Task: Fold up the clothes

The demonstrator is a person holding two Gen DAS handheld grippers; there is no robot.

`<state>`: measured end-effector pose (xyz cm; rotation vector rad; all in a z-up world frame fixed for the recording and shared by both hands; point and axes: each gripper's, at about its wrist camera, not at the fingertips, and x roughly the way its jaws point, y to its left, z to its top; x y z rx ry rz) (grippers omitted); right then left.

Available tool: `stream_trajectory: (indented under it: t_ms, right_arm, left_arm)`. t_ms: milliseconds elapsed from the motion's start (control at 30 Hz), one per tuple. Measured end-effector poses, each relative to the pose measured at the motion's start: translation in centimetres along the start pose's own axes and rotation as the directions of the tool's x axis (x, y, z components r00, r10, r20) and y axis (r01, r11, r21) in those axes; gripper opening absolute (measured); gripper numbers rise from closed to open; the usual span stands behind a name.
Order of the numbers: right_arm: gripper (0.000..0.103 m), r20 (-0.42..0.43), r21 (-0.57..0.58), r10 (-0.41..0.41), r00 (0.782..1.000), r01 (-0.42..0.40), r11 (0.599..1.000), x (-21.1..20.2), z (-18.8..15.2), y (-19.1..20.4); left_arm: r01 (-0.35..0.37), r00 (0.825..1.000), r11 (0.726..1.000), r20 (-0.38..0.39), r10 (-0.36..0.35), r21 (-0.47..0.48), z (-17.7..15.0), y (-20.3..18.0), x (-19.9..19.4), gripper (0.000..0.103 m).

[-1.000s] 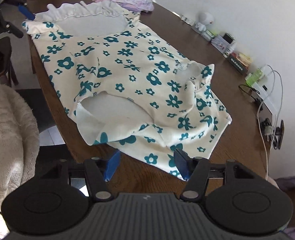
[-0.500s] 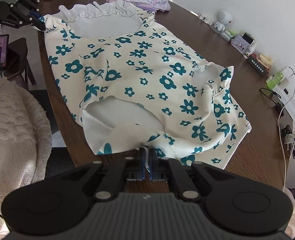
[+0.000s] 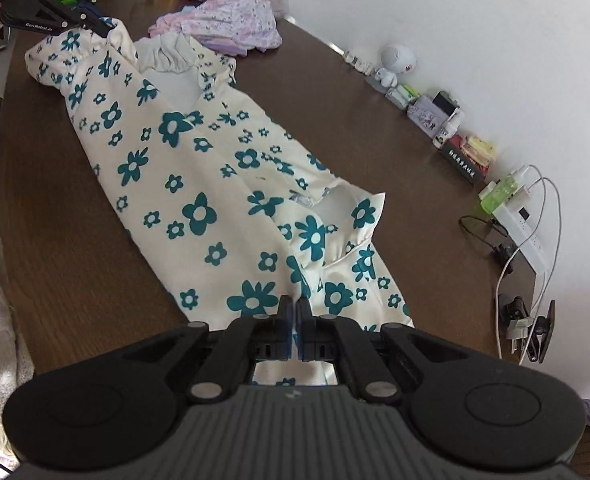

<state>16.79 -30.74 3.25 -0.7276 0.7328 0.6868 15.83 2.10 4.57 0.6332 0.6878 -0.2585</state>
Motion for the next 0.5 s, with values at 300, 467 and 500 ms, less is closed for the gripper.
stream_trajectory:
  t_ms: [300,467,500]
  right_arm:
    - [0.004,-0.055,0.207,0.051,0.997,-0.038,0.978,2.5,-1.1,-0.9]
    - [0.017,0.008,0.31,0.094,0.996,-0.091,0.946,2.3,-1.4,-2.0]
    - [0.02,0.008,0.323,0.088,0.996,-0.086,0.943,2.4,-1.5,-2.0]
  left_arm:
    - [0.129,0.991,0.972,-0.022,-0.135,-0.194,-2.0,3.9,2.8,0.039]
    - [0.174,0.98,0.92,-0.033,-0.197,-0.351,-5.0,6.5,1.4,0.049]
    - [0.174,0.978,0.911,-0.039,-0.203,-0.373,-5.6,6.8,1.3,0.049]
